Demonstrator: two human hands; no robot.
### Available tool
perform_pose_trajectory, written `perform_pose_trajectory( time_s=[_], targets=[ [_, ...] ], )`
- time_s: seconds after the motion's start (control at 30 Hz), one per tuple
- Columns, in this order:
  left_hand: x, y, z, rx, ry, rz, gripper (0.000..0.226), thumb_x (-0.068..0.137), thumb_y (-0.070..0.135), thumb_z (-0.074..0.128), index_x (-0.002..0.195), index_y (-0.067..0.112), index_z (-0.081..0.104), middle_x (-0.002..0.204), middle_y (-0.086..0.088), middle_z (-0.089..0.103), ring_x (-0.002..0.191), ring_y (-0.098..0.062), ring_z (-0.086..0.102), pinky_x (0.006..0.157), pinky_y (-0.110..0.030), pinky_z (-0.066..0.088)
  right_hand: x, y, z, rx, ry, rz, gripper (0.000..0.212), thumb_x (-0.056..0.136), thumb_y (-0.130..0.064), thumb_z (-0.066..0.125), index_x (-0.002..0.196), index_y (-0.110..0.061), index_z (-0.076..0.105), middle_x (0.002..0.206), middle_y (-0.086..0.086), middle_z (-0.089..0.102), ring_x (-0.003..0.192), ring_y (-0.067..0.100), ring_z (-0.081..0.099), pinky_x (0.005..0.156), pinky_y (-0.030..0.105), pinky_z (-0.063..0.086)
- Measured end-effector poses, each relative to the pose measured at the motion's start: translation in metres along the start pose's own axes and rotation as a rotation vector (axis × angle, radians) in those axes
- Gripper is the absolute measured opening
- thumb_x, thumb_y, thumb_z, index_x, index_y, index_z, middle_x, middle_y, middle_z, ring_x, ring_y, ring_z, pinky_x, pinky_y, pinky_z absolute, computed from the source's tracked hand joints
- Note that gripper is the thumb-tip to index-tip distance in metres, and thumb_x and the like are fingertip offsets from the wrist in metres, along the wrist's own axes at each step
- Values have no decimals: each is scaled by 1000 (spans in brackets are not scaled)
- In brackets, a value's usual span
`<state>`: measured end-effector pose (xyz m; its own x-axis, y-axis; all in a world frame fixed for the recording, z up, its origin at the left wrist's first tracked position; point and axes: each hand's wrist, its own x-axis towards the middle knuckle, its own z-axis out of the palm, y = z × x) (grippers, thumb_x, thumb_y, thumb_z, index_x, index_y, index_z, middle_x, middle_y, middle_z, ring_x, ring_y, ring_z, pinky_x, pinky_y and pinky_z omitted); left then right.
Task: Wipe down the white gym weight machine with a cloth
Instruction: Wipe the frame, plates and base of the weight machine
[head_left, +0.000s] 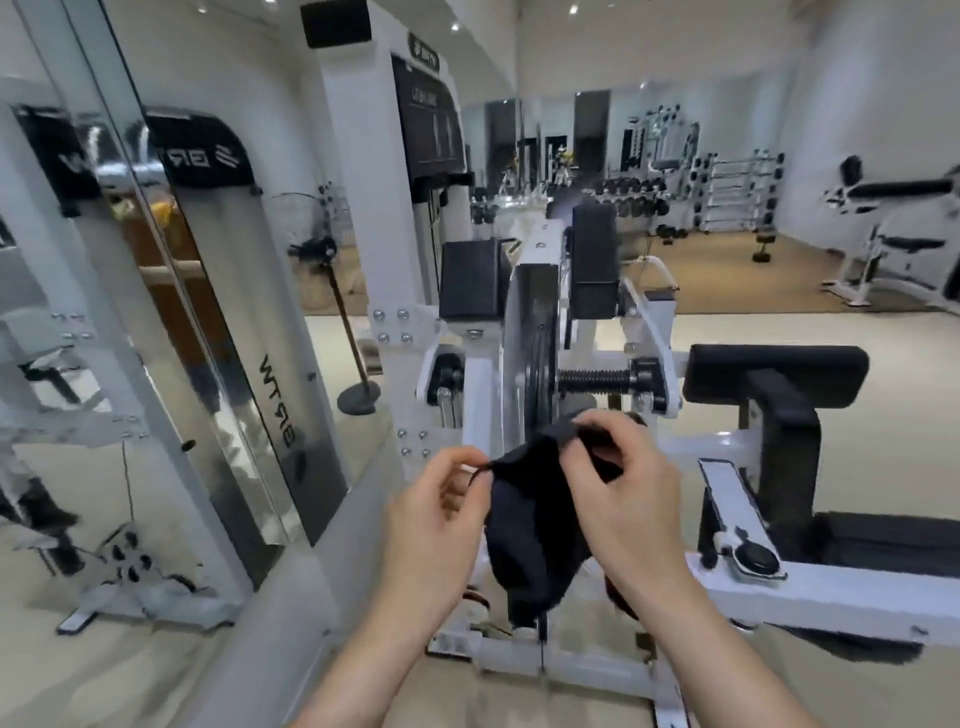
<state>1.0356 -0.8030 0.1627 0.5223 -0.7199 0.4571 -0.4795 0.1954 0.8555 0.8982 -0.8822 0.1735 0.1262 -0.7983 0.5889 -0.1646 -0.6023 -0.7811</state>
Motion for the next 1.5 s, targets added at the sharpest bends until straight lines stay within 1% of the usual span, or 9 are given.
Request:
perform_pose_trajectory(
  time_s=[0.17, 0.27, 0.37, 0.6, 0.97, 1.1, 1.2, 1.37, 1.5],
  targets=[
    [88, 5, 2, -42, -13, 161, 29, 95, 10, 51, 87, 37, 53, 77, 14, 60, 49, -13, 59, 49, -26, 48, 86, -4, 36, -209, -39, -38, 52, 88, -52, 49, 131, -25, 40, 142, -12, 37, 127, -1, 35, 103, 13, 29],
    [127, 6, 17, -68, 11, 143, 36, 96, 6, 48, 82, 38, 55, 81, 11, 62, 58, -8, 64, 57, -23, 55, 128, 2, 59, -349, -177, -2, 65, 100, -37, 44, 152, -12, 15, 162, 1, 10, 147, 14, 15, 117, 27, 19],
    [137, -2, 32, 33, 39, 226, 30, 92, 6, 56, 87, 35, 63, 90, 8, 63, 72, 0, 62, 71, -17, 52, 127, 21, 76, -205, -51, 40, 57, 103, -23, 38, 153, -13, 14, 156, 2, 29, 137, 11, 31, 108, 11, 22],
    [152, -12, 48, 362, 106, 634, 21, 86, -1, 67, 105, 3, 73, 89, -7, 60, 75, -7, 49, 69, -13, 42, 69, 49, 67, -299, 44, -43, 48, 99, -50, 34, 137, -25, 48, 119, -10, 58, 106, 5, 54, 85, 36, 50],
    [158, 47, 69, 304, 221, 626, 17, 88, 12, 67, 104, 12, 74, 89, 3, 54, 71, -2, 51, 66, -9, 43, 193, 33, 31, 232, 391, -141, 4, 88, -17, 67, 86, -17, 63, 79, -12, 61, 76, -2, 56, 71, 14, 43],
    [133, 36, 112, 732, 148, 604, 18, 90, 15, 63, 105, 8, 71, 94, 2, 55, 84, -10, 49, 72, -30, 45, 204, 72, 55, 165, 215, -110, 6, 89, -17, 68, 93, -15, 72, 93, 5, 55, 89, 22, 55, 80, 36, 48],
    [126, 20, 129, 967, 248, 672, 13, 90, 5, 63, 98, 2, 73, 100, -12, 66, 94, -25, 51, 77, -37, 50, 153, 97, 66, 554, -50, 9, 22, 99, -19, 53, 116, -20, 67, 109, 5, 60, 101, 12, 59, 90, 35, 48],
    [116, 20, 121, 878, 219, 659, 27, 97, 8, 47, 112, 2, 70, 120, -11, 63, 113, -19, 55, 102, -24, 39, 96, 117, 77, 381, -279, -231, 56, 97, -26, 38, 151, -19, 29, 156, 5, 33, 145, 21, 29, 118, 37, 24],
    [107, 23, 116, 804, 129, 537, 44, 89, -4, 46, 130, 6, 57, 144, -6, 46, 133, -17, 45, 109, -31, 37, 189, 95, 93, 381, -276, 58, 54, 98, -35, 31, 128, 2, 56, 136, 22, 53, 131, 36, 44, 114, 47, 27]
  ],
)
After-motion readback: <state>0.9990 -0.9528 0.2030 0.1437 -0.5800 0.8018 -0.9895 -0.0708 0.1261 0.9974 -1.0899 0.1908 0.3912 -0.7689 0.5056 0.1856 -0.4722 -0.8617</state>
